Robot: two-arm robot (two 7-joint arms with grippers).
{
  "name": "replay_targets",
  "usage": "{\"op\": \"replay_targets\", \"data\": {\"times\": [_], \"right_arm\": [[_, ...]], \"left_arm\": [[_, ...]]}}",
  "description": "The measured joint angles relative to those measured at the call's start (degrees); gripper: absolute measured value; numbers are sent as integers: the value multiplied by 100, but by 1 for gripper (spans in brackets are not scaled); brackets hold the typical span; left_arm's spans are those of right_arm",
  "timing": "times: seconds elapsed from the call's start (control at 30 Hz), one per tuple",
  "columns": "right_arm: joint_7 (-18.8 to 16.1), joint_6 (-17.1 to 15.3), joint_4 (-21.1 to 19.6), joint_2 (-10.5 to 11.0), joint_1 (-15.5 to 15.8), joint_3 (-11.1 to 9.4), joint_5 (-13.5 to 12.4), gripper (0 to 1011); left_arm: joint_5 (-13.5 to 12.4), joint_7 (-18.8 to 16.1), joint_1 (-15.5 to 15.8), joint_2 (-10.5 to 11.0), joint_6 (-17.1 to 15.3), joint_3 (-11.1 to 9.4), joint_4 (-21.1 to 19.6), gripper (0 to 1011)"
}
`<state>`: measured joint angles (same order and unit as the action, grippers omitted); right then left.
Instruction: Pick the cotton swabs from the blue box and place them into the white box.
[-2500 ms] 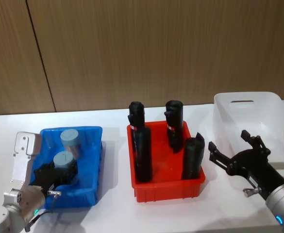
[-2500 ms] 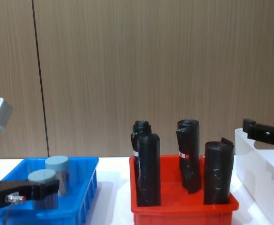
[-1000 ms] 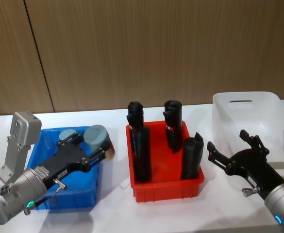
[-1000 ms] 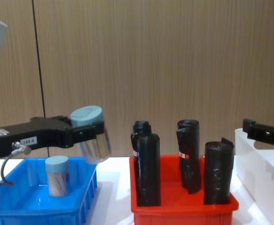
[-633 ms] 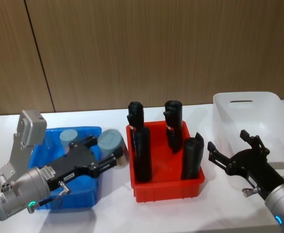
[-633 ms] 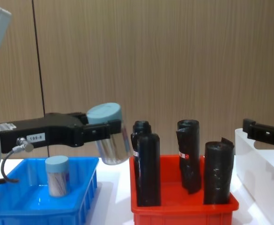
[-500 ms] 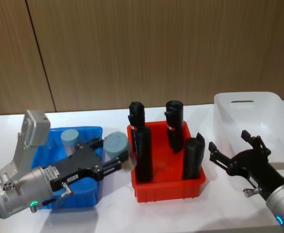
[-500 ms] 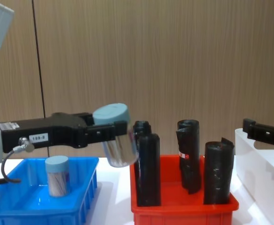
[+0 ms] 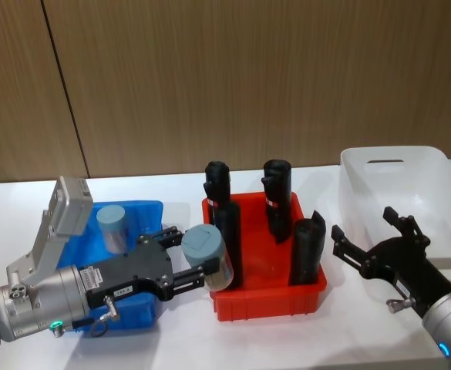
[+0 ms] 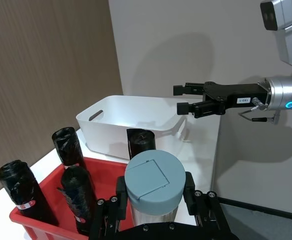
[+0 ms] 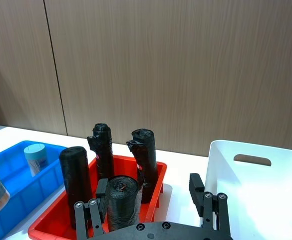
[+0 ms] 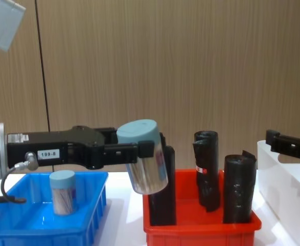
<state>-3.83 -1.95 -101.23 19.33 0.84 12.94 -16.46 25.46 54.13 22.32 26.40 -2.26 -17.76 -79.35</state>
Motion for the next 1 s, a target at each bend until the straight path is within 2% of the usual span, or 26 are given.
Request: {"op": "replay_targets", "data": {"times": [0.6, 0.77, 1.0], "right_arm": [[-15, 0, 0, 2, 0, -1, 0, 1001], [-145, -44, -11, 36, 2, -17, -24, 1002], [-503, -244, -44, 143, -9, -59, -116, 1002]], "left_arm": [[12, 81, 45, 21, 58, -37, 23, 660], [19, 86, 50, 24, 69, -40, 26, 660], [23, 90, 53, 27, 77, -44, 30, 660]]}}
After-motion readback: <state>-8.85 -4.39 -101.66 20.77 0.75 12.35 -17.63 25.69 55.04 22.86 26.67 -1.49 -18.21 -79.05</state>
